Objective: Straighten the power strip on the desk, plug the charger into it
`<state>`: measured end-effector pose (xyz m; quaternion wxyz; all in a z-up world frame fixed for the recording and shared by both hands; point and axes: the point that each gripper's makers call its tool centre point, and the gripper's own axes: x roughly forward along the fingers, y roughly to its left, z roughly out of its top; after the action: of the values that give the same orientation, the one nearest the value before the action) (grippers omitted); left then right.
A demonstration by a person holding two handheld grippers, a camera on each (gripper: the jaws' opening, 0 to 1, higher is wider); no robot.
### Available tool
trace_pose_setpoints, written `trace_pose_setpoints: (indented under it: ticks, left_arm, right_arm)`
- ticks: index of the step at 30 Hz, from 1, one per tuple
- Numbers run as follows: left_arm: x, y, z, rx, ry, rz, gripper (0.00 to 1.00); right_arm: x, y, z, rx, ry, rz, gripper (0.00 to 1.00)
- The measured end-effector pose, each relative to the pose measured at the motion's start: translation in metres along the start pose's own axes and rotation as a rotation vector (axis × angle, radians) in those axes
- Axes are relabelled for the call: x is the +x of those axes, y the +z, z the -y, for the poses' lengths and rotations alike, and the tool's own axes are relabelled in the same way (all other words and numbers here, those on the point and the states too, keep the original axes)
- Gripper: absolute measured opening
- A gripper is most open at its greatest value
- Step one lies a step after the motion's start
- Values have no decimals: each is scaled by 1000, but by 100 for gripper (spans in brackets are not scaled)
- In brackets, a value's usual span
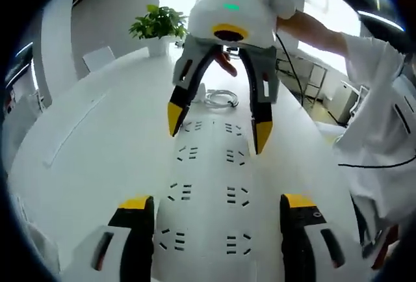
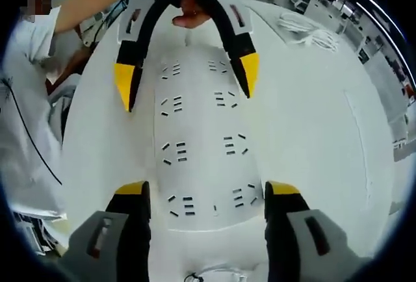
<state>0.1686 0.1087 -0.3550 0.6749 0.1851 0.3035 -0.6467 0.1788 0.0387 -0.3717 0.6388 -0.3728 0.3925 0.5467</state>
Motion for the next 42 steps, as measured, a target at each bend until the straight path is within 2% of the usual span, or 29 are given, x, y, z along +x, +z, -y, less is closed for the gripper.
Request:
trace_pose_setpoints:
  ticks: [2,4,6,8,10,11,12,20,23,24,25,30,32,34,35,36,37,40,42]
  left_arm:
    - [-4,3,4,12,3,23,82]
    - [-7,7,6,18,13,47,83]
    - [-10,17,7,32,28,112,83]
    - [-16,31,6,25,35,211,83]
    - [-21,38,6,25,36,263,81]
    - [-23,37,5,25,43,267,80]
    - [-24,37,5,24,45,267,80]
    - [-28,45,3,33,67,320,82]
    - [-35,54,6,32,73,387,80]
    - [-37,57,7,28,73,408,80]
    - [-37,57,7,28,76,416,81]
    - [-37,58,7,21,85,443,83]
    - [-37,62,8,21,86,476,84]
    - [-36,65,8,24,86,496,83]
    - [-37,66,4,26,111,502,82]
    - [-39,71,-2,32,149,523,81]
    - [-40,75,-3,38,158,543,80]
    - [-43,88,1,16,119,639,80]
    - [-43,90,1,24,118,645,82]
  right_arm:
    - [-5,2,-1,25,10,30,71]
    - [-12,8,3,54,3,90,71]
    - [-20,15,7,84,-8,153,72]
    - [-31,23,12,125,-20,236,72]
    - [-37,24,16,128,-39,273,72]
    - [-41,28,17,106,-52,313,72]
    - [-42,27,16,108,-58,324,72]
    - [-50,28,24,154,-63,371,70]
    - [-58,39,21,202,-60,468,70]
    - [-60,44,17,194,-51,517,70]
    - [-61,44,16,193,-45,534,70]
    - [-54,37,19,206,-43,526,69]
    - [-54,35,19,211,-47,526,69]
    - [-55,36,21,217,-53,544,68]
    - [-56,36,22,227,-54,557,68]
    - [-58,37,24,249,-62,570,67]
    - [-60,37,28,275,-81,578,67]
    - [-72,38,31,298,-107,625,67]
    - [-78,38,29,301,-112,636,67]
